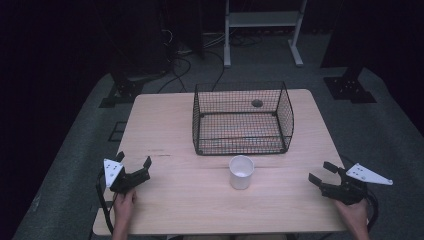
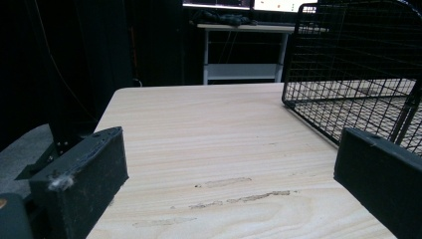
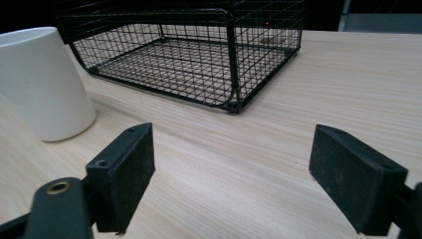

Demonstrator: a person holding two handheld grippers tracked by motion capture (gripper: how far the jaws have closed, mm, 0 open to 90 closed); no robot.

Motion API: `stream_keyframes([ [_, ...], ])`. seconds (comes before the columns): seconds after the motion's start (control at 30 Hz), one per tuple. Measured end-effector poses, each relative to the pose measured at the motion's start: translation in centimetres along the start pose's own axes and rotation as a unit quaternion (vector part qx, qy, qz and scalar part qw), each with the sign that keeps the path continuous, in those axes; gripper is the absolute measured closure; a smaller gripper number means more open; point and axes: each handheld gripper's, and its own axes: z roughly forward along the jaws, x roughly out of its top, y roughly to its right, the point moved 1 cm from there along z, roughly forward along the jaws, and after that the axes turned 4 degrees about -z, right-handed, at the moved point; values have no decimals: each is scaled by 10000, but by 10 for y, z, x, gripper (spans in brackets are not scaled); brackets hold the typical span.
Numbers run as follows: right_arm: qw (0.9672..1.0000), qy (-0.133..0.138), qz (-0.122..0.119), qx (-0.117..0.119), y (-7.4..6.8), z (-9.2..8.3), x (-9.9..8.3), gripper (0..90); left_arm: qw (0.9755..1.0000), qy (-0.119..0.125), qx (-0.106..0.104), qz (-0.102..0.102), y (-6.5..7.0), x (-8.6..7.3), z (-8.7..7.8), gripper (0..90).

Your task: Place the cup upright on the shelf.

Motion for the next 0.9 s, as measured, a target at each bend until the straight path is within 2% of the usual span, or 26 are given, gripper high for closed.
stream_keyframes([
  [0.17,9999,-111,-7,51,-1,3,0,151,10000,-3,-13,26,1,0,0,0],
  [0.43,9998,30,-21,193,-9,3,10,136,10000,0,-39,20,1,0,-1,0],
  [0.53,9996,6,5,292,-11,4,13,135,10000,-1,-25,12,1,0,-1,0],
  [0.7,9990,-28,-154,414,-20,11,18,135,10000,8,-39,-55,-1,0,-1,0],
  [0.9,9979,-95,-266,575,-27,17,21,133,10000,2,-36,-23,-1,0,-1,0],
])
